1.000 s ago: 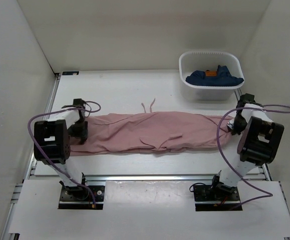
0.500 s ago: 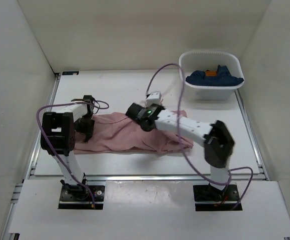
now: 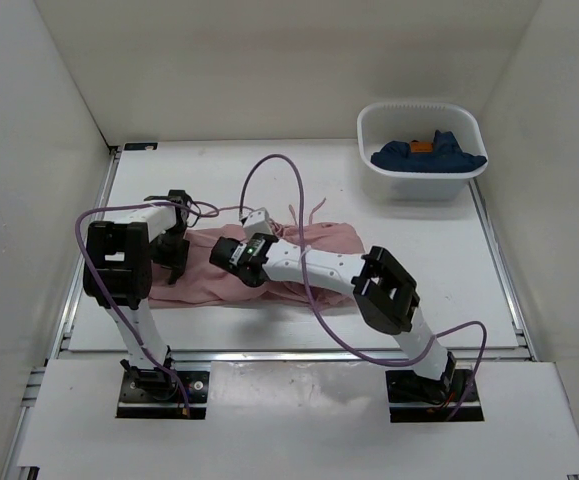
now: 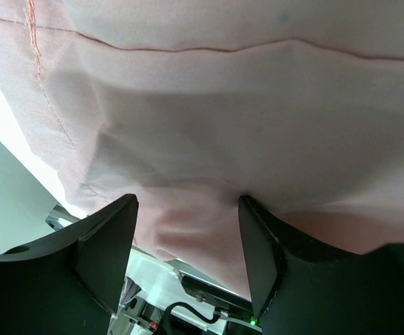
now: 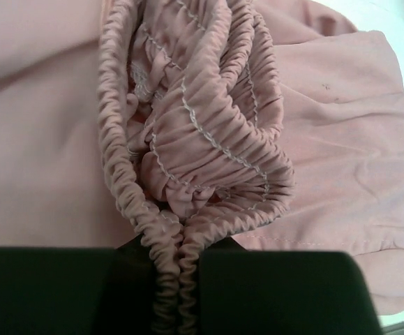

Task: Fold and stack the trousers
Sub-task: Fold the trousers

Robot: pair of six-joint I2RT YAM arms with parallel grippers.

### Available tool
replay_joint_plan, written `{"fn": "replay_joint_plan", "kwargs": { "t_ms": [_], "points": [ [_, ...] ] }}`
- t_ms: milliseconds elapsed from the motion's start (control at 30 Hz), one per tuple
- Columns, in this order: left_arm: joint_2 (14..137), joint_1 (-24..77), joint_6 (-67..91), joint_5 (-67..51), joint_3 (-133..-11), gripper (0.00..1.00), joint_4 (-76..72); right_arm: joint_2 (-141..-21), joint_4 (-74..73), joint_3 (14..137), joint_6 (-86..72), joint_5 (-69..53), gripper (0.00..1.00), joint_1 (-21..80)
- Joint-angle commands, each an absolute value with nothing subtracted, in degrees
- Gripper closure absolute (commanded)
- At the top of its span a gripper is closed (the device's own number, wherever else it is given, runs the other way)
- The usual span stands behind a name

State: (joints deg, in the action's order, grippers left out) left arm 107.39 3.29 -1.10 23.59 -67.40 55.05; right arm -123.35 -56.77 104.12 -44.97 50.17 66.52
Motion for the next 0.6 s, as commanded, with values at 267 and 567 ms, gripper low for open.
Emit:
{"fn": "replay_joint_plan", "kwargs": {
  "t_ms": [267,567],
  "points": [
    [108.72,3.60,0.00,23.47,-67.76,0.28,50.01,-115.66,-50.44,106.07,-17.33,33.85,0.01,74.00],
    [106.26,0.79,0.00,23.47,-68.38,0.25,50.54,-101.17,-45.09,98.55,-20.02,33.31,0.08,68.92]
  ]
}}
